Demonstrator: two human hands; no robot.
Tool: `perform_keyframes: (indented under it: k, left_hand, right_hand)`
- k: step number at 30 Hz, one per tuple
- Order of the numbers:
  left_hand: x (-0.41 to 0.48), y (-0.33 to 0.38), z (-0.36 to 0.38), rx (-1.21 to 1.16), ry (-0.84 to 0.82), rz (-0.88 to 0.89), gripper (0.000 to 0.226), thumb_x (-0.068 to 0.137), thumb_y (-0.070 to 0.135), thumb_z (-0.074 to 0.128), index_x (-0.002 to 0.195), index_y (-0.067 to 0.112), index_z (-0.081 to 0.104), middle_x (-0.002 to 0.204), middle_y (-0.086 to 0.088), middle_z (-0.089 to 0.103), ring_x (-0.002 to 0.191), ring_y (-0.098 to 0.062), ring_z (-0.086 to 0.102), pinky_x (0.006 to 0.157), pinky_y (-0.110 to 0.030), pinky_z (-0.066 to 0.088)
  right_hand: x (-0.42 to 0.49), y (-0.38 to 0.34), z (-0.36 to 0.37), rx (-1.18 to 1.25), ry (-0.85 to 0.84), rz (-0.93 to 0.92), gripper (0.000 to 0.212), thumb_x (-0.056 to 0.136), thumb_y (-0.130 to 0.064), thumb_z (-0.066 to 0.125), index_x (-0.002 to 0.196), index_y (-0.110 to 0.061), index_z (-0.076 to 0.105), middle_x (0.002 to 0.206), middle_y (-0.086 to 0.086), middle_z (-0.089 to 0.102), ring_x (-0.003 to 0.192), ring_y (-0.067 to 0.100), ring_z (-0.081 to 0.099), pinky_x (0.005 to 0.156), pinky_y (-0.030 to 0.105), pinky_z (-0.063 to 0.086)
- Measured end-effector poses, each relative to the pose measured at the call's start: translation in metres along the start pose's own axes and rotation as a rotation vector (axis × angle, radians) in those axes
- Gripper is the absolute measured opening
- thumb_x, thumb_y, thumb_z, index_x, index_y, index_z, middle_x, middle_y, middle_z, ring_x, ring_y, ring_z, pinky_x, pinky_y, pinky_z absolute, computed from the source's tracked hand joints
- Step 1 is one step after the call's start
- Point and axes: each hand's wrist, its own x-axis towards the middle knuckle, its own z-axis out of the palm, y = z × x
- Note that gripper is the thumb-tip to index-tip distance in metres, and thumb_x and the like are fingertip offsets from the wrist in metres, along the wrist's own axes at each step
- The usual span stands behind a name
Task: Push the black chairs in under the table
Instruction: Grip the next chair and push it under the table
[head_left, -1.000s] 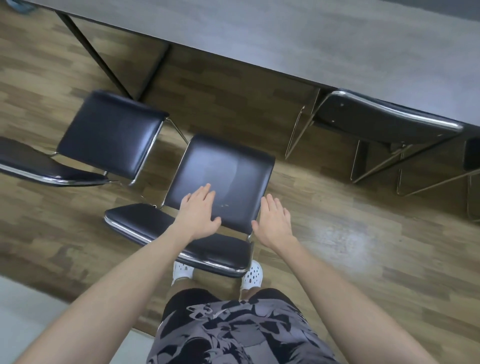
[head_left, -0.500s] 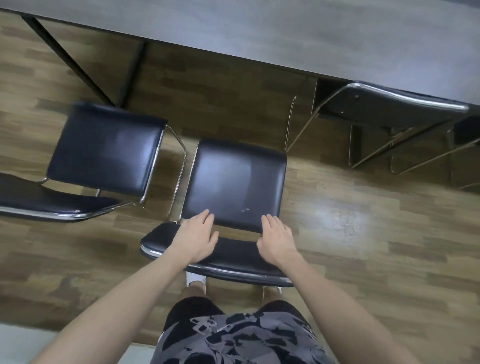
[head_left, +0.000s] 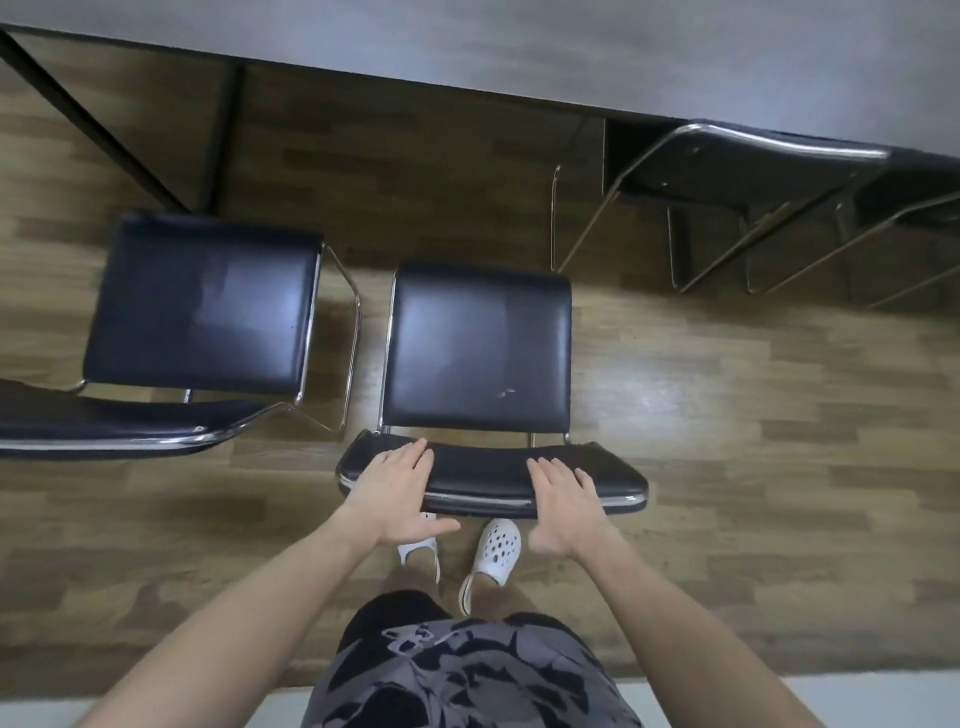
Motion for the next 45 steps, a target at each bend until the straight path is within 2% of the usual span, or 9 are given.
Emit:
perform_keyframes:
  k: [3, 6, 14, 21, 26, 32, 38, 45]
  left_hand:
    - [-0.005, 0.003, 0.007, 0.069, 0.006, -0.007, 0.113, 0.073, 0.084, 0.042, 0.152, 0.006, 0.020, 0.160, -0.011, 0.019, 0.147, -0.025, 0.018, 0.120, -0.040, 0.013]
    - [-0.007, 0.008, 0.012, 0.091, 0.017, -0.059, 0.111, 0.075, 0.080, 0.049, 0.152, 0.006, 0.018, 0.160, -0.010, 0.021, 0.148, -0.025, 0.017, 0.121, -0.041, 0.011]
    - [0.006, 0.028, 0.017, 0.028, 0.034, -0.254, 0.104, 0.069, 0.071, 0.067, 0.146, 0.011, 0.030, 0.153, -0.005, 0.035, 0.145, -0.025, 0.025, 0.120, -0.044, 0.014]
    - [0.010, 0.029, 0.023, 0.043, 0.129, -0.303, 0.099, 0.068, 0.072, 0.068, 0.143, 0.014, 0.037, 0.149, -0.003, 0.041, 0.142, -0.023, 0.031, 0.118, -0.044, 0.016]
    - [0.012, 0.029, 0.025, 0.070, 0.148, -0.311, 0.097, 0.070, 0.071, 0.068, 0.143, 0.014, 0.036, 0.151, -0.002, 0.039, 0.141, -0.022, 0.032, 0.116, -0.042, 0.018]
    - [0.014, 0.036, 0.027, 0.149, 0.123, -0.361, 0.103, 0.072, 0.060, 0.074, 0.147, 0.009, 0.027, 0.154, -0.007, 0.034, 0.140, -0.024, 0.034, 0.117, -0.042, 0.020]
    - [0.013, 0.037, 0.023, 0.148, 0.121, -0.381, 0.100, 0.074, 0.053, 0.077, 0.148, 0.009, 0.025, 0.152, -0.007, 0.036, 0.140, -0.024, 0.035, 0.118, -0.041, 0.020]
    - [0.014, 0.037, 0.022, 0.130, 0.114, -0.380, 0.105, 0.072, 0.047, 0.081, 0.150, 0.009, 0.021, 0.154, -0.008, 0.032, 0.143, -0.025, 0.029, 0.118, -0.042, 0.019]
  right_hand:
    - [-0.003, 0.003, 0.008, -0.059, 0.036, 0.017, 0.099, 0.073, -0.033, 0.059, 0.155, -0.012, 0.008, 0.160, 0.007, 0.016, 0.149, 0.023, 0.009, 0.122, 0.043, 0.006]
    - [-0.002, 0.009, 0.015, -0.072, 0.107, 0.047, 0.090, 0.078, -0.028, 0.062, 0.152, -0.010, 0.014, 0.155, 0.007, 0.025, 0.146, 0.025, 0.017, 0.121, 0.043, 0.010]
    - [0.003, 0.051, 0.028, -0.102, 0.239, 0.115, 0.065, 0.086, -0.017, 0.058, 0.143, -0.011, 0.029, 0.143, 0.003, 0.040, 0.135, 0.024, 0.033, 0.115, 0.038, 0.020]
    - [0.008, 0.061, 0.034, -0.107, 0.301, 0.106, 0.076, 0.082, -0.012, 0.064, 0.148, -0.012, 0.025, 0.149, 0.004, 0.034, 0.141, 0.025, 0.026, 0.117, 0.040, 0.018]
    - [0.013, 0.060, 0.036, -0.071, 0.326, 0.141, 0.068, 0.076, -0.006, 0.067, 0.137, -0.016, 0.039, 0.143, 0.002, 0.043, 0.134, 0.024, 0.037, 0.113, 0.039, 0.023]
    - [0.014, 0.058, 0.037, -0.067, 0.364, 0.148, 0.063, 0.074, -0.001, 0.065, 0.132, -0.014, 0.043, 0.140, 0.003, 0.047, 0.133, 0.028, 0.039, 0.111, 0.041, 0.024]
    - [0.015, 0.057, 0.035, -0.037, 0.369, 0.143, 0.060, 0.072, 0.002, 0.066, 0.127, -0.013, 0.046, 0.135, 0.004, 0.051, 0.131, 0.029, 0.041, 0.111, 0.043, 0.025]
    - [0.015, 0.057, 0.032, -0.044, 0.354, 0.152, 0.074, 0.071, -0.001, 0.072, 0.137, -0.014, 0.041, 0.146, 0.004, 0.043, 0.138, 0.028, 0.033, 0.117, 0.047, 0.014]
